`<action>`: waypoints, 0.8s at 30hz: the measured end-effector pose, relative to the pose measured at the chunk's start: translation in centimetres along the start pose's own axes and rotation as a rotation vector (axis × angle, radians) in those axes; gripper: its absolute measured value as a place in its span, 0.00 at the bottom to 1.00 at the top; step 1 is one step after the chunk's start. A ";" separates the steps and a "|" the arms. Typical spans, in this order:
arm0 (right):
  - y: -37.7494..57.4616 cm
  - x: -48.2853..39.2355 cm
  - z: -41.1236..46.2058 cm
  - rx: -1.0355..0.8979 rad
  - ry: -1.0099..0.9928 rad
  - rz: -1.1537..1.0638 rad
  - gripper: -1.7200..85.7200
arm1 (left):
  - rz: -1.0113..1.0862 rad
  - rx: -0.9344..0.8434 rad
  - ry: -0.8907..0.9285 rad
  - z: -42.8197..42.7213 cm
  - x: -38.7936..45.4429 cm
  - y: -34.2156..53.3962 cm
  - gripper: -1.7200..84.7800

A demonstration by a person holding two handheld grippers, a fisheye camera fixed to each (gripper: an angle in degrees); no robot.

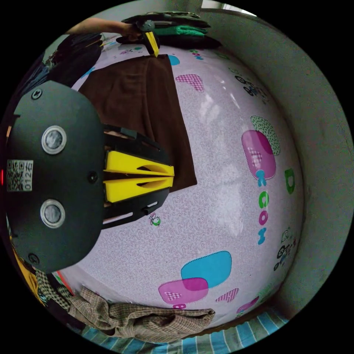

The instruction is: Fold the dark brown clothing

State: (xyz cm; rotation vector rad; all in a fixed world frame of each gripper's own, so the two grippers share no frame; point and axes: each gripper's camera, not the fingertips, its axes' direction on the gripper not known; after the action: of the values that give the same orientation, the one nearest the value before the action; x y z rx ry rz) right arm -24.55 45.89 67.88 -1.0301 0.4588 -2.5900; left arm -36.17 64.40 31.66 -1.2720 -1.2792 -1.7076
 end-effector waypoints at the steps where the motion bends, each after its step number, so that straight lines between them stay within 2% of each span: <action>1: 0.1 0.1 0.2 -0.003 0.003 0.016 0.01 | 0.002 -0.002 -0.007 0.0 -0.3 0.2 0.03; 4: 1.7 -0.7 -0.8 0.090 0.037 0.027 0.01 | -0.012 0.023 -0.014 -1.0 -0.8 1.6 0.03; 6: 3.4 -2.2 -1.2 0.121 -0.056 -0.045 0.01 | -0.006 0.086 0.014 -2.3 -0.5 2.7 0.03; 10: 8.3 -7.4 0.5 -0.011 -0.254 -0.230 0.01 | 0.135 0.115 0.114 -3.0 3.8 2.9 0.03; 13: 11.7 -10.7 2.8 -0.146 -0.344 -0.341 0.01 | 0.234 0.134 0.091 -3.0 7.8 1.8 0.03; 19: 15.4 -14.6 6.6 -0.245 -0.369 -0.490 0.01 | 0.270 0.109 0.115 -1.4 11.1 -1.2 0.03; 24: 16.6 -15.6 9.3 -0.279 -0.344 -0.569 0.01 | 0.242 0.041 0.031 0.9 11.6 -2.9 0.03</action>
State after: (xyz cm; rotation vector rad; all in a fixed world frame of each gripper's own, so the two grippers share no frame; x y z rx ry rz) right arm -4.40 35.57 58.14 -1.9010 0.5021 -2.7681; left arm -42.21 66.78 41.70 -1.3138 -1.0885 -1.5170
